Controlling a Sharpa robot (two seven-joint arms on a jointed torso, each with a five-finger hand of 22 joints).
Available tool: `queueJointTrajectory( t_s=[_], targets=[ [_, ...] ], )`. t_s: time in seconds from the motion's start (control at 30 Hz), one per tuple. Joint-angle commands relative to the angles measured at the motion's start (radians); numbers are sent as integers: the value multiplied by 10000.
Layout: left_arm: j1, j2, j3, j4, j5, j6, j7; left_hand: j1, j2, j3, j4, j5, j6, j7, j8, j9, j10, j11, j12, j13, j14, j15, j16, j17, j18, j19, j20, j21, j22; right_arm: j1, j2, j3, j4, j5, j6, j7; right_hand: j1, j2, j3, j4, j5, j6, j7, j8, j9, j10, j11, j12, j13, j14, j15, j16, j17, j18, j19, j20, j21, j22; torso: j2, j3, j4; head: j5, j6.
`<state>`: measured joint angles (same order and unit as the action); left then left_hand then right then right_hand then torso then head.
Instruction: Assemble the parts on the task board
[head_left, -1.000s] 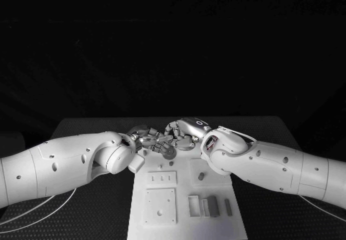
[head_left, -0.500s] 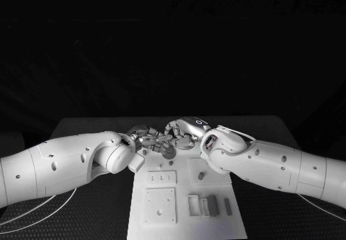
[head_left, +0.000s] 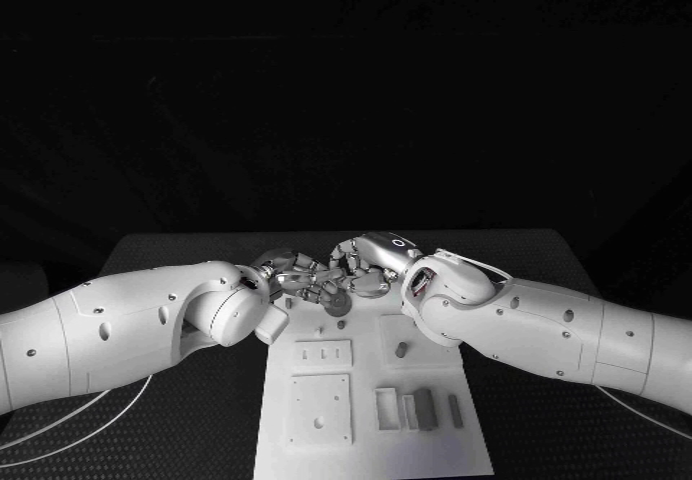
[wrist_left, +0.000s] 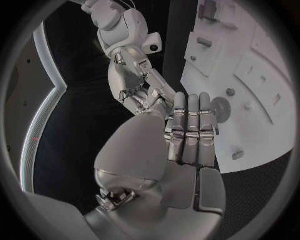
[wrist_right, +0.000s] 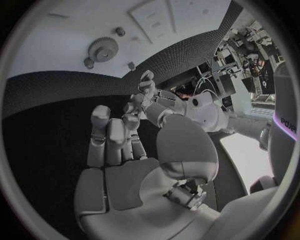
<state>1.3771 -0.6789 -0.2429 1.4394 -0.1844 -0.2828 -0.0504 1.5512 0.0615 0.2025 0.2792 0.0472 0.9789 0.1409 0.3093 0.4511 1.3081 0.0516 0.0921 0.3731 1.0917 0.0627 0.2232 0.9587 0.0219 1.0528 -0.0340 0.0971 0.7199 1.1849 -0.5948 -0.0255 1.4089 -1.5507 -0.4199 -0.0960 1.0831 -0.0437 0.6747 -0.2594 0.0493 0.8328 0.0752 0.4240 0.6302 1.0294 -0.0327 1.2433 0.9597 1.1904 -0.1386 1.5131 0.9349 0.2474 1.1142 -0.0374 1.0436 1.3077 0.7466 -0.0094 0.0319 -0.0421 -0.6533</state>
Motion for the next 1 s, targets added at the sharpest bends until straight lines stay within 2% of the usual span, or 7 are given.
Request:
queueJointTrajectory(
  t_s=[0.03, 0.13, 0.3, 0.37, 0.43, 0.77, 1.0],
  targets=[
    [39, -36, 32, -5, 40, -84, 302, -56, 17, 126, -42, 68, 516, -422, 236, 229, 64, -11, 42, 31, 79, -13, 48, 28, 153, 33, -25, -43, 17, -35, -52, -28, -72, 57, 325, 54, -123, -30, 46, -59, 12, 2143, -35, -107, 24, -161, -30, -62, -35, -217, 22, -119, -241, 144, -23, -64, -31, 143, -1, -2, -9, 0, -6],
    [39, -37, 32, -1, 39, -71, 296, -85, 24, 149, -56, 69, 526, -423, 245, 244, 73, -18, 47, 58, 79, -17, 50, 51, 148, 33, -30, -46, 28, -34, -45, -29, -118, 310, 358, 134, -165, -198, 65, -99, 12, 1942, 40, -292, -28, -203, 34, -124, -56, -298, 69, -195, -327, 144, -76, -50, -88, 125, -2, -4, -8, 2, -3],
    [39, -33, 32, -30, 18, -17, 228, -131, 29, 181, -87, 69, 541, -420, 258, 269, 90, -28, 56, 103, 78, -25, 54, 87, 140, 26, -36, -56, 45, -34, -7, -31, -246, 710, 128, 311, -487, -900, -118, 79, 0, 1039, 371, -964, -329, -612, 340, -341, -86, -606, 345, -427, -388, 134, -345, 82, -284, 84, 1, 1, -3, 9, -11],
    [39, -37, 31, -54, -6, 6, 178, -157, 36, 194, -105, 66, 549, -416, 265, 282, 99, -34, 60, 125, 72, -26, 53, 105, 133, 16, -37, -63, 54, -34, -22, -32, -276, 842, -21, 364, -697, -1160, -502, 83, 5, 249, 721, -1479, -578, -961, 684, -465, -87, -881, 665, -569, -412, 135, -590, 188, -443, 59, 3, 10, 4, 14, -10],
    [39, -54, 31, -68, -53, 10, 119, -175, 44, 206, -123, 64, 553, -413, 268, 291, 103, -37, 61, 143, 70, -28, 53, 120, 130, 14, -41, -66, 63, -34, -75, -32, -292, 936, -199, 410, -759, -1275, -755, 74, 13, -209, 923, -1778, -742, -1247, 875, -593, -124, -1118, 855, -690, -442, 117, -810, 298, -586, 37, 2, 10, 8, 11, -23],
    [40, -143, 29, -85, -764, 53, -435, -348, 104, 251, -274, 56, 556, -382, 281, 356, 129, -47, 72, 271, 48, -26, 56, 236, 117, -12, -51, -82, 136, -34, -378, -33, -384, 1346, -692, 665, -693, -1531, -958, 265, 11, -560, 1113, -2015, -927, -1525, 1071, -650, -183, -1404, 1050, -799, -491, 124, -1070, 488, -769, 12, 0, 15, -3, 54, -36],
    [40, -251, 27, -109, -2526, 111, -1326, -946, 279, 403, -731, 45, 596, -412, 312, 501, 194, -87, 102, 568, 31, -31, 38, 460, 72, -179, -52, -142, 329, -25, -852, -25, -573, 1984, -902, 912, -597, -1502, -966, 299, 11, -540, 1116, -2009, -946, -1535, 1075, -627, -193, -1409, 1055, -782, -496, 144, -1070, 517, -772, 18, -11, 8, 2, 94, -55]
  ],
)
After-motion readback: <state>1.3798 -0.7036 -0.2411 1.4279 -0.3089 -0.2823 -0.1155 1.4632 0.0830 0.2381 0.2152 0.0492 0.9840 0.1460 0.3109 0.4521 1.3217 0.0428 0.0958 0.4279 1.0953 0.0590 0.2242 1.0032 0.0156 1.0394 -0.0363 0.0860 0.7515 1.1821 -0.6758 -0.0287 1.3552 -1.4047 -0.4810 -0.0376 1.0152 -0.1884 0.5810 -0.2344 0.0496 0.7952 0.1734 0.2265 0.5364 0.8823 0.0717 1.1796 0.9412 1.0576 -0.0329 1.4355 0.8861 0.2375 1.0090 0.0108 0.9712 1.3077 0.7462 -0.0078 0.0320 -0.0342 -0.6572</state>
